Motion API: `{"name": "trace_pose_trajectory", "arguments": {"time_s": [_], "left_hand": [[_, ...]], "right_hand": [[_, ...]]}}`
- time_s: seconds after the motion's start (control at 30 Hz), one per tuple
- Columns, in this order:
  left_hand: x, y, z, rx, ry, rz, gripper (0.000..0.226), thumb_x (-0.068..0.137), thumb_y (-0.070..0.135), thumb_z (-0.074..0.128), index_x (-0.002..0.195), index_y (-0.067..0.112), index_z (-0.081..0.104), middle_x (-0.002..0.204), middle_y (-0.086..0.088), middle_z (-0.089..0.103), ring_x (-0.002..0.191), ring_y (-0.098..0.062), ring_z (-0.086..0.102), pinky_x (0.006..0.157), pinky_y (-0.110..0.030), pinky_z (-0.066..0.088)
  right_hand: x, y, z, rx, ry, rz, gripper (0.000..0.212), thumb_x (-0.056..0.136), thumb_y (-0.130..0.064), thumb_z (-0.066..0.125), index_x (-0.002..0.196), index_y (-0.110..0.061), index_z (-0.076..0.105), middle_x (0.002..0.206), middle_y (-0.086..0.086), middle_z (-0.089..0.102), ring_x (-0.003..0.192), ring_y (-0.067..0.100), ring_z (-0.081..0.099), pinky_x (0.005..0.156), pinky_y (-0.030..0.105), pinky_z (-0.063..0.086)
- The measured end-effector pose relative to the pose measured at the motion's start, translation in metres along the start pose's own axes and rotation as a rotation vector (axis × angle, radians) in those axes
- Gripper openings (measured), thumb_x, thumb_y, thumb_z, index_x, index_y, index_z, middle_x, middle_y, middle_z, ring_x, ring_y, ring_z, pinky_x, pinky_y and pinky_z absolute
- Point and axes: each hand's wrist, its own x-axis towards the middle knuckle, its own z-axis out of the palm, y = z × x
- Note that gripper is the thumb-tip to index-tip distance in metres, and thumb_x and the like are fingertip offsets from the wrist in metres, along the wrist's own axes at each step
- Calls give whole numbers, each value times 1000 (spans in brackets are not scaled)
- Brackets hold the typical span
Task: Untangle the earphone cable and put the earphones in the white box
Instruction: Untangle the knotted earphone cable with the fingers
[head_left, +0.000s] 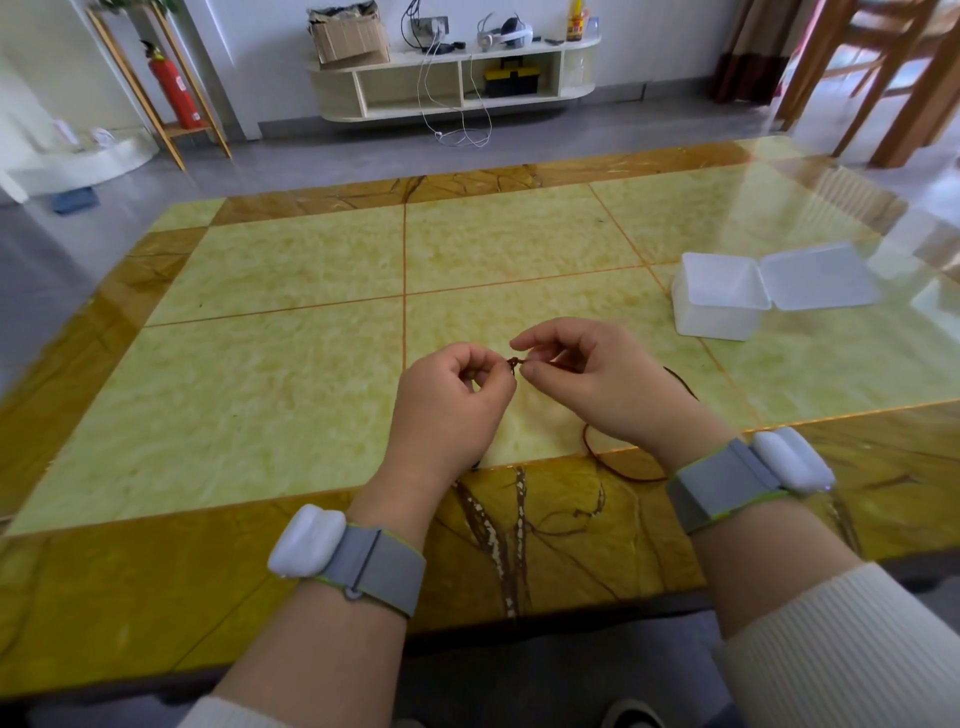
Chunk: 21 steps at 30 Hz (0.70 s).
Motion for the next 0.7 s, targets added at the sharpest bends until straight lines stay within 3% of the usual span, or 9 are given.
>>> {"name": "trace_pose_trajectory", "arguments": {"time_s": [0.2, 0.3, 0.43, 0.5, 0.6, 0.7], "left_hand": [[-1, 0, 0, 71, -21, 8, 13, 80, 29, 67, 68, 22, 66, 53, 14, 54, 49, -4, 47, 49, -23, 43], [-1, 2, 1, 81, -47, -18, 14, 80, 29, 66, 68, 21, 65, 52, 14, 52, 47, -2, 45, 46, -16, 38], [1, 6, 1, 31, -87, -70, 17, 84, 27, 64, 72, 15, 66, 53, 10, 51, 46, -4, 42, 44, -18, 37], [1, 8, -1, -25, -113, -111, 18, 85, 25, 63, 73, 13, 65, 56, 4, 52, 47, -9, 41, 45, -23, 37], [1, 9, -3, -61, -119, -141, 16, 87, 21, 61, 75, 13, 65, 59, 1, 52, 48, -10, 41, 43, -23, 36], [1, 8, -4, -101, -81, -156, 13, 88, 16, 60, 79, 9, 66, 59, 1, 52, 45, -6, 41, 41, -19, 36]], "right_hand": [[1, 1, 4, -139, 26, -77, 7, 85, -21, 69, 90, -25, 74, 82, -11, 71, 77, 8, 66, 75, 33, 56], [1, 2, 7, -158, 26, -86, 7, 86, -22, 66, 85, -27, 70, 78, -13, 68, 76, 6, 64, 70, 25, 52], [0, 1, 10, -69, 27, -32, 8, 89, -20, 64, 84, -25, 67, 72, -11, 63, 64, 2, 56, 60, 17, 45], [0, 0, 11, -2, 23, 1, 6, 91, -19, 63, 87, -22, 66, 73, -1, 65, 62, 8, 55, 58, 22, 47], [1, 0, 9, 59, 10, 17, 5, 92, -19, 63, 92, -23, 67, 85, 10, 69, 77, 30, 64, 71, 38, 54], [2, 2, 4, 67, 18, 36, 7, 91, -19, 65, 97, -21, 69, 86, 9, 70, 77, 23, 65, 79, 42, 55]]}}
